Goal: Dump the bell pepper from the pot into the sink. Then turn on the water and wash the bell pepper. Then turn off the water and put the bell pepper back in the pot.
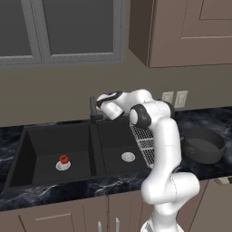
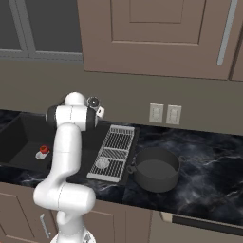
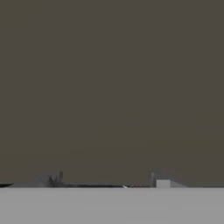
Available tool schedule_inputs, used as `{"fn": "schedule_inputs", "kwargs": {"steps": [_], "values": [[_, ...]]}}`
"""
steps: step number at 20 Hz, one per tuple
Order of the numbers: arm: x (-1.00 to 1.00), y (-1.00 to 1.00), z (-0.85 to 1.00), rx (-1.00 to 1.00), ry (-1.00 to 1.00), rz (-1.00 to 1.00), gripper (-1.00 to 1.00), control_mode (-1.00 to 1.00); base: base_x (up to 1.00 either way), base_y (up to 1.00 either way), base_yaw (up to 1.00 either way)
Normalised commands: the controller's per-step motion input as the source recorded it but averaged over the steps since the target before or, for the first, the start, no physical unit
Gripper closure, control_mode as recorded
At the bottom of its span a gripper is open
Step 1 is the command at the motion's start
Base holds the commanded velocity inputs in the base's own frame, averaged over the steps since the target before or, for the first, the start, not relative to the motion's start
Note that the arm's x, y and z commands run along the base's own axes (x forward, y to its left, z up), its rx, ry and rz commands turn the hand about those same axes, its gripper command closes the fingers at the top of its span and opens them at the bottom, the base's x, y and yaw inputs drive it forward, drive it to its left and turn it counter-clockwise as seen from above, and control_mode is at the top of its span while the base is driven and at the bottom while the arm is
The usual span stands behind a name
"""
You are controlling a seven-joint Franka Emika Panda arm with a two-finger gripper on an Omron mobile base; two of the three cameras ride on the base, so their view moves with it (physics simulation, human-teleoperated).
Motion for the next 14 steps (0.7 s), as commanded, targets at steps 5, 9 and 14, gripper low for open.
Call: {"fn": "schedule_inputs", "kwargs": {"steps": [5, 9, 14], "values": [[0.00, 0.00, -0.25, 0.00, 0.04, -0.04, 1.00, -1.00, 0.00, 0.00, 0.00], [0.00, -0.07, -0.21, 0.00, 0.03, -0.05, 1.00, -1.00, 0.00, 0.00, 0.00], [0.00, -0.26, -0.16, 0.00, 0.04, -0.05, 1.00, -1.00, 0.00, 0.00, 0.00]]}}
